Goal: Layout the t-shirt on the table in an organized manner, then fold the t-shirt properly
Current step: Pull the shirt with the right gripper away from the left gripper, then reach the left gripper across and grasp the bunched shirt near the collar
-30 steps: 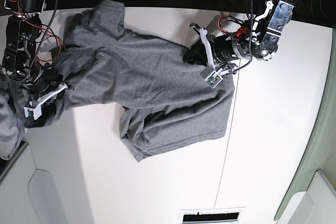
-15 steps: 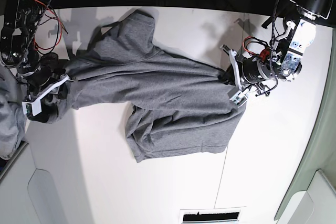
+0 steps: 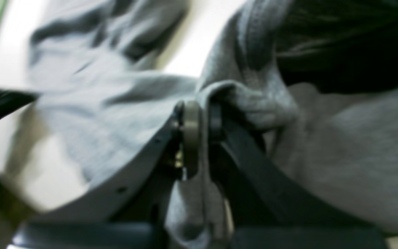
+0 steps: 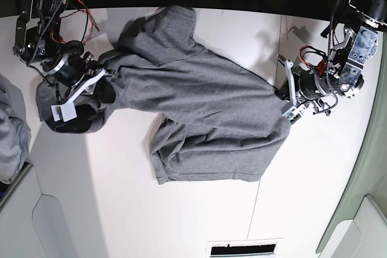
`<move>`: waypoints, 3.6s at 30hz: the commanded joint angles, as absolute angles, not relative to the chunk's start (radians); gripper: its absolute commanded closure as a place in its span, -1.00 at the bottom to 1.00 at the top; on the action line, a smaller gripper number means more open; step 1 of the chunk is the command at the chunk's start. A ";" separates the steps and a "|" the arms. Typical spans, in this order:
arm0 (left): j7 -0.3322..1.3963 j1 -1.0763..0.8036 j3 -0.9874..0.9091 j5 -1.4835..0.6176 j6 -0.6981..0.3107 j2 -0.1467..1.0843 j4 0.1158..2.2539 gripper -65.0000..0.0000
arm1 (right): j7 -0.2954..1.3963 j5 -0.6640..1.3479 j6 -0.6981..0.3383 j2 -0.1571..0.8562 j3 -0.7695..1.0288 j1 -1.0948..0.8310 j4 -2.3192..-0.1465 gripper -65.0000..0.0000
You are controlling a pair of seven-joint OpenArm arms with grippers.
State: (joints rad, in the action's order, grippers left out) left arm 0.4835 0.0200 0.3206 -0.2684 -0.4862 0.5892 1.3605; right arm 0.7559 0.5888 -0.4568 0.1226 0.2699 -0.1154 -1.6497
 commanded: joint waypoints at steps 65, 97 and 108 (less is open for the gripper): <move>0.607 0.080 0.583 -0.311 -0.447 0.044 1.510 0.09 | 0.550 0.448 -0.479 0.302 0.476 0.208 -1.063 0.02; 0.618 0.054 0.608 -0.340 -0.499 0.184 1.705 1.00 | 0.404 0.306 -0.478 0.302 0.236 0.211 -1.058 1.00; 0.682 0.045 0.649 -0.467 -0.698 0.226 1.735 1.00 | 0.399 0.253 -0.479 0.342 0.238 0.438 -1.058 1.00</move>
State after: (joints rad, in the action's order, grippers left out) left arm 0.7033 0.0338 0.6495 -0.4435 -0.6891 0.2333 1.7184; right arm 0.4255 0.2459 -0.4793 0.3233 0.2325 0.4122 -1.0428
